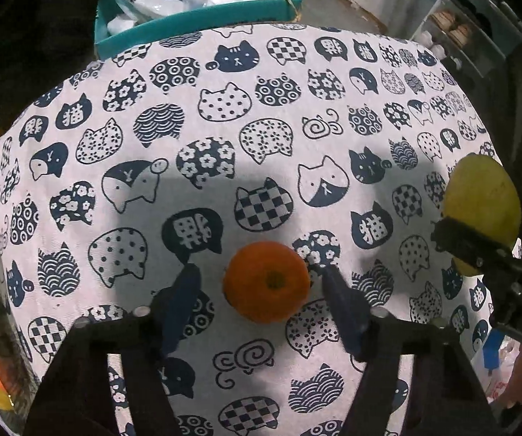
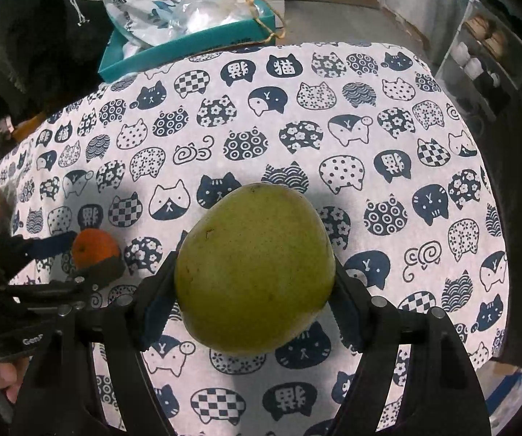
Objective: Organize fruits
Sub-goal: 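Close the left tool on the small tangerine while the right tool lifts the pear, then carry the tangerine in the left tool to the bowl while the right tool carries the pear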
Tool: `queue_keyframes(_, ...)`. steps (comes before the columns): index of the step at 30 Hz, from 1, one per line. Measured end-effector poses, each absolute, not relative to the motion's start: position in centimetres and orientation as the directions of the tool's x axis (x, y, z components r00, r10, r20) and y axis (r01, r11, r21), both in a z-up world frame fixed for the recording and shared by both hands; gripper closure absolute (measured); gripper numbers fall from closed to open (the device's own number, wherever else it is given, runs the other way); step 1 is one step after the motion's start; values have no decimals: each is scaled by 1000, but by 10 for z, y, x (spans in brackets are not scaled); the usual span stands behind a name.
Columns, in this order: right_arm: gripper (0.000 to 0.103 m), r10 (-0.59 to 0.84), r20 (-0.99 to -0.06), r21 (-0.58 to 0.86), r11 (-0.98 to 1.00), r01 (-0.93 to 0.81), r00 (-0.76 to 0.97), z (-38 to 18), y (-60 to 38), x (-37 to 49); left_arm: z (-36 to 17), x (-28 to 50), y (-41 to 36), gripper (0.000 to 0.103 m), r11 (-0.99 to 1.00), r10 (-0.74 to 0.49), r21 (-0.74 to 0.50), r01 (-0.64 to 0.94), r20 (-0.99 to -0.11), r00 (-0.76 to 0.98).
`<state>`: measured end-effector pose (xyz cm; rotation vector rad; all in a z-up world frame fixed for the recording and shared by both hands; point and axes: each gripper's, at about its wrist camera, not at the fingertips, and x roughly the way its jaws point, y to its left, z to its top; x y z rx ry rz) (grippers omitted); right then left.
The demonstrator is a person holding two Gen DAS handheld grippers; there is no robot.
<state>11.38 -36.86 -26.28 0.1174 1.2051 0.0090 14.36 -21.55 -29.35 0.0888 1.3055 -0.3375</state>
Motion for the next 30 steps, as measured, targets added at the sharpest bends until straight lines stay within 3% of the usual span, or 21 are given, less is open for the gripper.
queue_keyframes(2, 27, 69, -931, 94, 994, 53, 359, -262, -369, 114, -293, 142, -218, 57, 944, -192, -118, 309, -956, 222)
queue_keyframes(10, 27, 45, -916, 60, 998, 26, 398, -249, -361, 113, -276, 137, -214, 58, 941, -198, -103, 323, -940, 278)
queue_keyframes(30, 27, 73, -833, 43, 997, -67, 548, -174, -333, 96, -174, 110, -178, 59, 944, -270, -133, 301, -836, 477)
